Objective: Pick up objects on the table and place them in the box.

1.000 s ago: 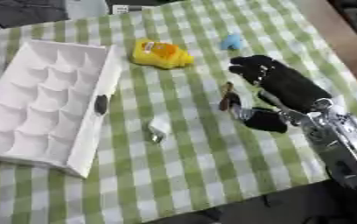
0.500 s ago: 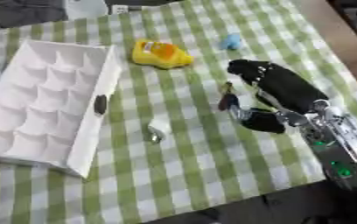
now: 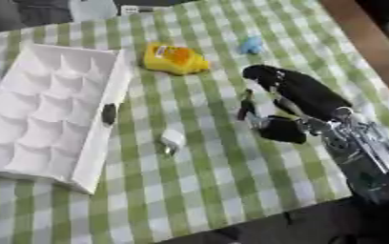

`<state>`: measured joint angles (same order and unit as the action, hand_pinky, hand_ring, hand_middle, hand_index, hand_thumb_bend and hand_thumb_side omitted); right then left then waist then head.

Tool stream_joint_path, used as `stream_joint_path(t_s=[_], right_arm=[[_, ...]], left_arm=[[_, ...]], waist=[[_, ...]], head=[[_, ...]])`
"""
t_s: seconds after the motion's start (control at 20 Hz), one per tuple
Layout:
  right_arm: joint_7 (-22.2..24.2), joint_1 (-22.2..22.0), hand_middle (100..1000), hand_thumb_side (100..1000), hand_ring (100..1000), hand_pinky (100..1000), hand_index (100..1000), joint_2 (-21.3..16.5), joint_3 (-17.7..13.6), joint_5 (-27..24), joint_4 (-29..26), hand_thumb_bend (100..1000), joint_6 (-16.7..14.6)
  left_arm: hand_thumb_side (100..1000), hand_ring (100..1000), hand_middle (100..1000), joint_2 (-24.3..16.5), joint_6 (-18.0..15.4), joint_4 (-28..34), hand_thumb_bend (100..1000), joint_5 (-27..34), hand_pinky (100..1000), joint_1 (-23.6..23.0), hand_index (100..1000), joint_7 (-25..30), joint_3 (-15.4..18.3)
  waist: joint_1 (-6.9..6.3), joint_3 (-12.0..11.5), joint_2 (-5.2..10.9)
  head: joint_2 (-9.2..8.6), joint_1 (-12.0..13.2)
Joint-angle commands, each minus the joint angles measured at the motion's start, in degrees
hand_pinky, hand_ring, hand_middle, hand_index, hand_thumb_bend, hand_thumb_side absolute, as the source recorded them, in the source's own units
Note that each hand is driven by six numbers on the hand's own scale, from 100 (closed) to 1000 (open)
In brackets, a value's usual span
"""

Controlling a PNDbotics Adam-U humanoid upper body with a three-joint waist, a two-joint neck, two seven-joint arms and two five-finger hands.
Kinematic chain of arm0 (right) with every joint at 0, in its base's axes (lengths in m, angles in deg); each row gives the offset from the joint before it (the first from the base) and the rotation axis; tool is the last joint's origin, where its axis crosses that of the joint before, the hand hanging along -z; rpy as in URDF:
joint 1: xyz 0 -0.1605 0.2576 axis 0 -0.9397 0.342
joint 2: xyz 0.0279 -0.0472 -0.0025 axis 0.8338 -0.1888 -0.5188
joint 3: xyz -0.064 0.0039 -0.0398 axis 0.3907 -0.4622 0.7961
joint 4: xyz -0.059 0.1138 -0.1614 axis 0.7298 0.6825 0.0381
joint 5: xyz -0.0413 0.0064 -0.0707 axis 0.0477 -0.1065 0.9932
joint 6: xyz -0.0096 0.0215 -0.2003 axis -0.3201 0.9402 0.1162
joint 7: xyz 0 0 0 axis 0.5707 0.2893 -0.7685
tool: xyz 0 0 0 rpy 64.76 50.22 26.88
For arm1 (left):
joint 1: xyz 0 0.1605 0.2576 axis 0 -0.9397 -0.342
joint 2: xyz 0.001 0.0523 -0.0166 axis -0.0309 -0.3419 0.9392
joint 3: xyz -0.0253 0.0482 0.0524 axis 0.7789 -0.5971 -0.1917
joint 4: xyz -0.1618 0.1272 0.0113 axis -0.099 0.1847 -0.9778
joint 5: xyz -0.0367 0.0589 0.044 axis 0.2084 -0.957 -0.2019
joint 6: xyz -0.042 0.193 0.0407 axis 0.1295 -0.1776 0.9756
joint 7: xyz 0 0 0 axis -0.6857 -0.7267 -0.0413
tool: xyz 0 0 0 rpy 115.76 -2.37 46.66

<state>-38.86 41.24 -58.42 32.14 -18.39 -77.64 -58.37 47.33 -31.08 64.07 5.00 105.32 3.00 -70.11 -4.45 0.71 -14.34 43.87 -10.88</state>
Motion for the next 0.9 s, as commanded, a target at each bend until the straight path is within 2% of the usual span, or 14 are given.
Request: stream_joint_path(t_s=[0.05,0.45,0.9], right_arm=[[0.1,1.1,895,721,822,757,1000,-0.5,0.0,-1.1,0.5,100,0.1],[0.3,2.7,877,815,775,670,1000,0.2,0.2,-5.6,4.5,100,0.8],[0.4,5.6,869,836,760,633,1000,1.2,-0.3,-8.1,9.6,100,0.9]], left_arm=[[884,629,905,-0.6,0.0,0.7,270,0.2,749,0.6,864,0.2,0.0],[884,629,905,-0.5,0.0,0.7,270,0.3,748,0.6,864,0.2,0.0],[885,630,906,-0.4,-0.1,0.6,268,0.5,749,0.7,865,0.4,-0.1]], waist=[[-0.54,-0.1,0.88],[-0.72,-0.2,0.90],[-1.02,-0.4,0.80]], head=[[0.24,-0.3],[0.24,-0.6],[0.24,-1.0]])
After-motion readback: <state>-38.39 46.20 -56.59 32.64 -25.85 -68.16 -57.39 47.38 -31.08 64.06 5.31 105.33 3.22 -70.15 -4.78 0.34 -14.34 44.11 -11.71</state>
